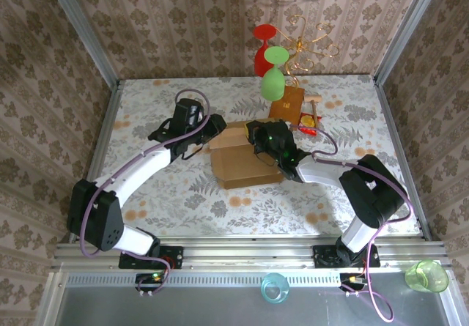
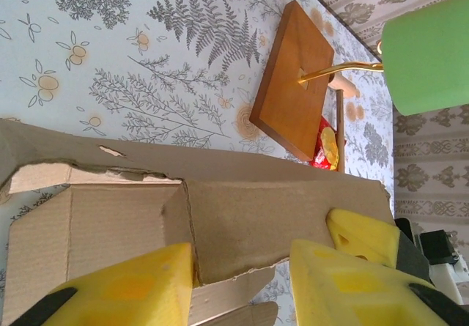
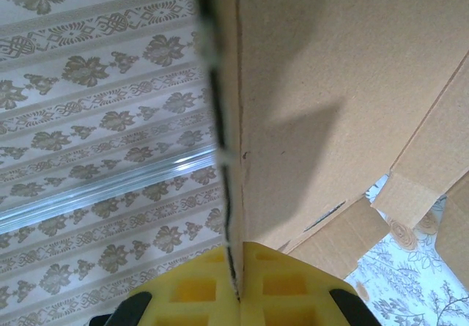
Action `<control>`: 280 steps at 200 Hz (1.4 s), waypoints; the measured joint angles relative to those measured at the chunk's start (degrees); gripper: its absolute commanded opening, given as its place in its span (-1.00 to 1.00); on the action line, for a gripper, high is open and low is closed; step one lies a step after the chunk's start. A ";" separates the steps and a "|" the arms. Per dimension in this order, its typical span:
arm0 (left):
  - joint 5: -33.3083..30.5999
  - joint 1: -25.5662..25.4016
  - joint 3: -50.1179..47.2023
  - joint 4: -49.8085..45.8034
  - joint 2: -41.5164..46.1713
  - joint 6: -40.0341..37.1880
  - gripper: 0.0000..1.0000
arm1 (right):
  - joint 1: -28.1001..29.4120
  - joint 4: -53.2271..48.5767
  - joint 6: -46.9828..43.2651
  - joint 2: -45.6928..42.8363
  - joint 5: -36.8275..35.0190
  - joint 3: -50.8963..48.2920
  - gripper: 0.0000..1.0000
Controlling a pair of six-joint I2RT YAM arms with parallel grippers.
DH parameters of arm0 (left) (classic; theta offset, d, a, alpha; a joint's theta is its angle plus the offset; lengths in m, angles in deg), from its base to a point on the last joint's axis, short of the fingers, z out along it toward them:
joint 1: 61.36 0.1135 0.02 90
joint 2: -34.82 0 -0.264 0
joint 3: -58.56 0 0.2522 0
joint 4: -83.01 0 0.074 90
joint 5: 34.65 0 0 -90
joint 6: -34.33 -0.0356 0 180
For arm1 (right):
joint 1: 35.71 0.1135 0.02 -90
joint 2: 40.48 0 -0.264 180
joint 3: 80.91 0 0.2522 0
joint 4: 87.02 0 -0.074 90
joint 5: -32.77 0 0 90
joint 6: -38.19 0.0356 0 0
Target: Fold the paper box
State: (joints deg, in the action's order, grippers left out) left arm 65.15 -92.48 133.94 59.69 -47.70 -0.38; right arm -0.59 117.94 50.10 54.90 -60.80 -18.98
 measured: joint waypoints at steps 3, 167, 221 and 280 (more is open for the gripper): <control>0.00 0.00 -0.11 0.13 0.00 0.04 -0.22 | 0.00 0.04 0.09 0.00 0.00 -0.02 -1.00; -0.63 -0.04 -8.70 9.03 2.32 8.22 -0.51 | -0.11 6.19 2.71 3.02 1.07 -1.44 -1.00; -0.81 -0.04 -10.23 12.07 2.25 10.54 -0.84 | -0.11 7.54 3.39 3.13 1.05 -2.08 -1.00; -0.85 0.07 -12.28 15.08 2.69 12.31 -0.02 | -0.11 8.94 3.78 3.52 1.03 -2.71 -1.00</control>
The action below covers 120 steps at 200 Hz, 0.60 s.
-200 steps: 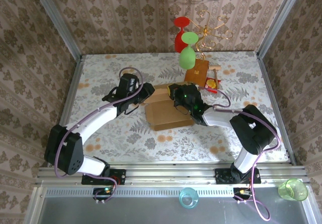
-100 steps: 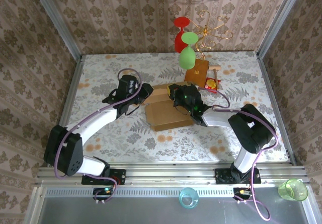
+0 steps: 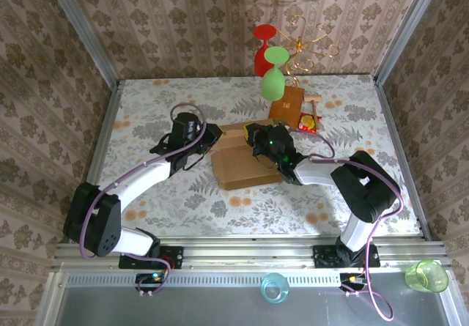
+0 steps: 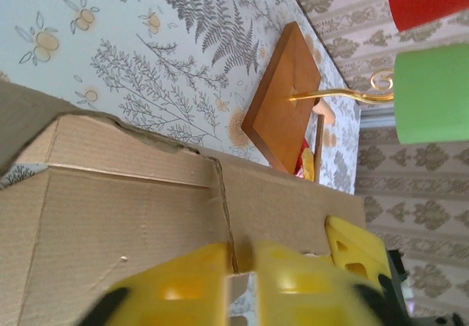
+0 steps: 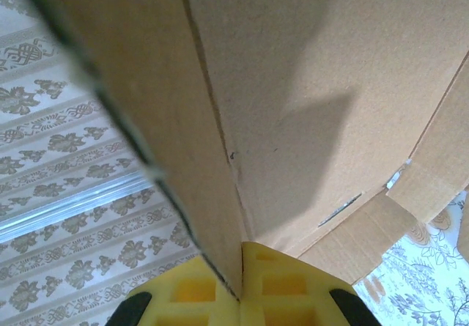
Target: Fold the paper box
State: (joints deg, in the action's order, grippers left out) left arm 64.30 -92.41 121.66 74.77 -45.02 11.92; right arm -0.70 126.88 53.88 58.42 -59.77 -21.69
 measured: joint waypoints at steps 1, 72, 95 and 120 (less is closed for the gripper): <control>0.00 0.02 0.00 0.02 0.00 0.04 0.01 | 0.00 0.02 0.02 0.00 0.00 -0.02 -1.00; -0.15 9.29 -3.93 -4.70 15.39 -4.37 -0.07 | -0.07 -3.08 1.55 -4.66 -0.20 -2.19 -1.00; 2.69 18.58 -9.38 -4.66 17.33 -6.32 -0.45 | -0.22 -6.21 2.56 -8.87 -0.48 -2.78 -1.00; 7.15 22.58 -14.84 -1.64 11.76 -6.56 -0.47 | -0.37 -9.62 3.04 -12.74 -0.66 -2.78 -1.00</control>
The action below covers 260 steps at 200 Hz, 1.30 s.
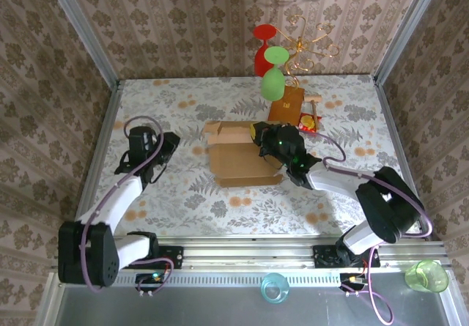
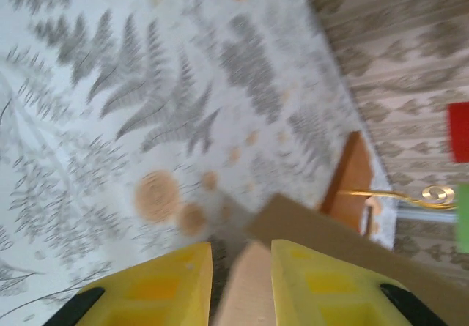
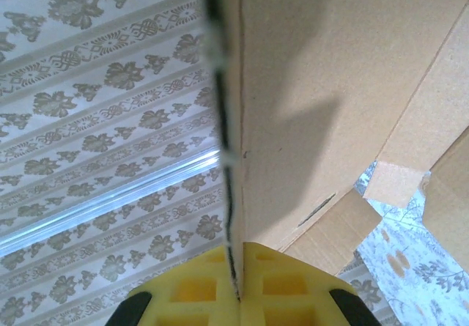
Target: Fold the paper box
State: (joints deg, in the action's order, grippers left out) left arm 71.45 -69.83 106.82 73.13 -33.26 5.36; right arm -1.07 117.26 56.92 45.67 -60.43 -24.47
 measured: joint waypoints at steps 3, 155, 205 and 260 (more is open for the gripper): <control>0.55 0.09 -0.48 0.61 -0.90 0.02 -0.47 | 0.00 -0.37 0.07 -0.35 -0.02 0.00 -1.00; 10.95 -9.84 -5.75 66.51 -44.39 14.25 -0.30 | -3.58 -3.10 6.51 0.48 0.68 0.02 -1.00; 10.93 -11.98 -5.55 67.34 -44.39 15.74 -0.27 | -5.25 -0.72 8.35 1.64 0.92 0.02 -1.00; 9.05 -14.82 -5.60 67.34 -43.52 15.78 -0.24 | -6.88 2.01 9.64 3.82 0.90 0.02 -1.00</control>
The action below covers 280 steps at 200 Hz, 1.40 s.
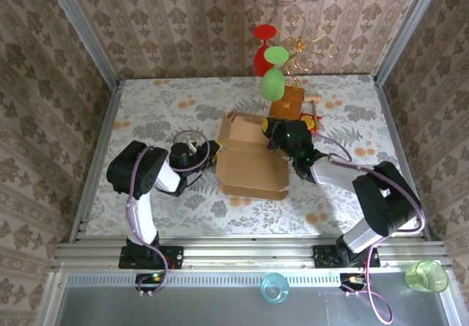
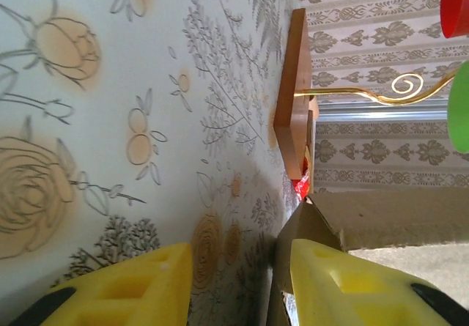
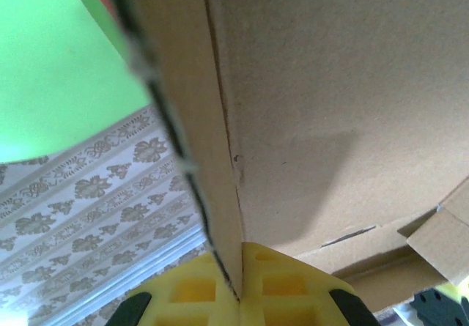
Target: Fold the paper box
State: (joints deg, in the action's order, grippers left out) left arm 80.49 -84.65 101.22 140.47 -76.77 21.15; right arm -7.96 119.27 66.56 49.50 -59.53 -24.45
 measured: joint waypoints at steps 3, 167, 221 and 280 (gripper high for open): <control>-0.02 -0.02 0.00 0.00 0.07 -0.02 -0.27 | -0.13 0.26 0.09 0.15 0.02 0.00 -1.00; 2.25 5.42 -9.53 5.51 3.41 1.03 -0.01 | 0.20 7.10 -8.74 5.66 -0.42 -0.24 -1.00; 4.50 10.14 -12.66 2.91 6.80 -0.09 -0.13 | 0.37 10.91 -12.57 9.18 -0.33 -0.44 -1.00; 4.66 10.10 -3.63 -24.81 20.24 -15.41 -0.26 | 1.07 11.56 -19.43 9.18 0.61 -2.40 -1.00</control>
State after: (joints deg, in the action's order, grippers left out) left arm 85.15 -74.56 97.59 115.66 -56.53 5.74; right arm -6.89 130.83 47.13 58.68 -58.92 -26.85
